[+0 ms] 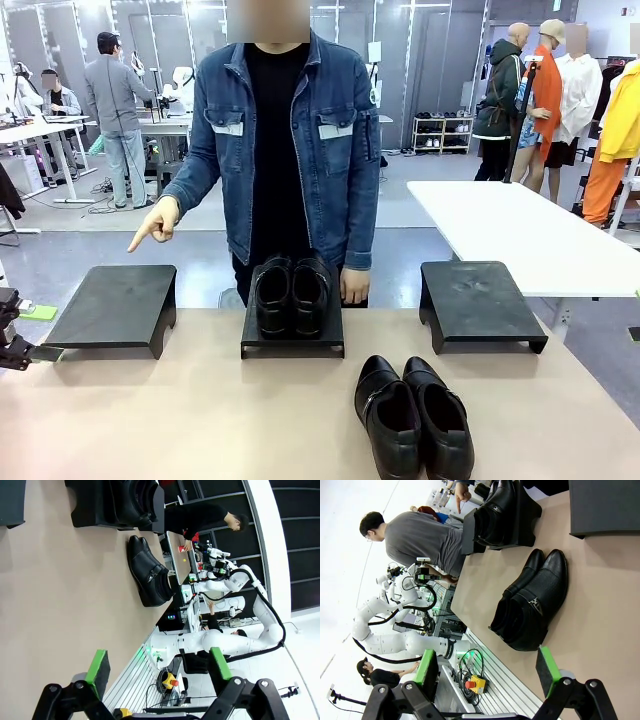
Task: Place the shoes on the stand as instructed by the person.
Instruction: Pick up another pair of Shoes and place it on the Shoes Stand indicated by the person.
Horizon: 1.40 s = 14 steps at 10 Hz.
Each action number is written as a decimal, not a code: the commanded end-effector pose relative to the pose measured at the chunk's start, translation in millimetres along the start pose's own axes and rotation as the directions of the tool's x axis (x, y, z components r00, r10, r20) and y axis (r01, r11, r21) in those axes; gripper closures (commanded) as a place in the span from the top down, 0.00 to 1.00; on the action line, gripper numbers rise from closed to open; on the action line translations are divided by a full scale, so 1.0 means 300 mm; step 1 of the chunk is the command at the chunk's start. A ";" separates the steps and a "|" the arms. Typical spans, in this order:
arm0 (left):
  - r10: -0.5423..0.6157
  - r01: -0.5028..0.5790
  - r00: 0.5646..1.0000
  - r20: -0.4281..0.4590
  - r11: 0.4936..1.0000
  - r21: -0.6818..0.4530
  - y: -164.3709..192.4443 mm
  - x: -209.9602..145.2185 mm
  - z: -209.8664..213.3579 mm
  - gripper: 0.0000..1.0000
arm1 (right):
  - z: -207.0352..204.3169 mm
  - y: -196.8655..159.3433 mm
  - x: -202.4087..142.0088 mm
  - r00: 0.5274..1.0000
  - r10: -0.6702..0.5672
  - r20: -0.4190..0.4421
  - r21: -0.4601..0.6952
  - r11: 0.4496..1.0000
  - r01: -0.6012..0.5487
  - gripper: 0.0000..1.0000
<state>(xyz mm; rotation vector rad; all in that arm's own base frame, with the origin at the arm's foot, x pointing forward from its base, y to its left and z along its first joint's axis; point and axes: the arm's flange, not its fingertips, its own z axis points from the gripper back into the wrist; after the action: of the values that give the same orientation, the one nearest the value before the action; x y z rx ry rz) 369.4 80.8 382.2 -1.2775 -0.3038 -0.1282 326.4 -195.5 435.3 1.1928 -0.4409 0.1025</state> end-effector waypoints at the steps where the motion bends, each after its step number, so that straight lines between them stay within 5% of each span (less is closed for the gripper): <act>1: -0.012 0.012 1.000 -0.009 1.000 -0.008 -0.008 -0.009 0.005 1.00 | 0.002 0.004 -0.001 1.000 0.008 0.007 0.010 1.000 -0.008 1.00; 3: 0.000 0.000 1.000 0.000 1.000 0.000 0.000 0.000 0.000 1.00 | 0.002 0.004 -0.001 1.000 0.008 0.007 0.010 1.000 -0.008 1.00; 6: -0.033 0.051 0.994 -0.104 0.983 0.177 -0.383 0.075 -0.147 1.00 | 0.002 0.004 -0.001 1.000 0.008 0.007 0.010 1.000 -0.008 1.00; 10: 0.001 0.095 0.970 -0.243 0.919 0.382 -0.839 0.076 -0.508 1.00 | 0.002 0.004 -0.001 1.000 0.008 0.007 0.010 1.000 -0.008 1.00; 14: -0.003 0.177 0.971 -0.241 0.689 0.703 -1.137 -0.043 -0.988 1.00 | 0.002 0.004 -0.001 1.000 0.008 0.007 0.010 1.000 -0.008 1.00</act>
<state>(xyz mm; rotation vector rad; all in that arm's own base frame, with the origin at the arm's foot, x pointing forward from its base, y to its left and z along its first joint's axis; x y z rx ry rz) 298.7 -279.7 618.3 -0.5516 -0.2163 -0.2451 326.5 -195.4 435.4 1.1927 -0.4404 0.1032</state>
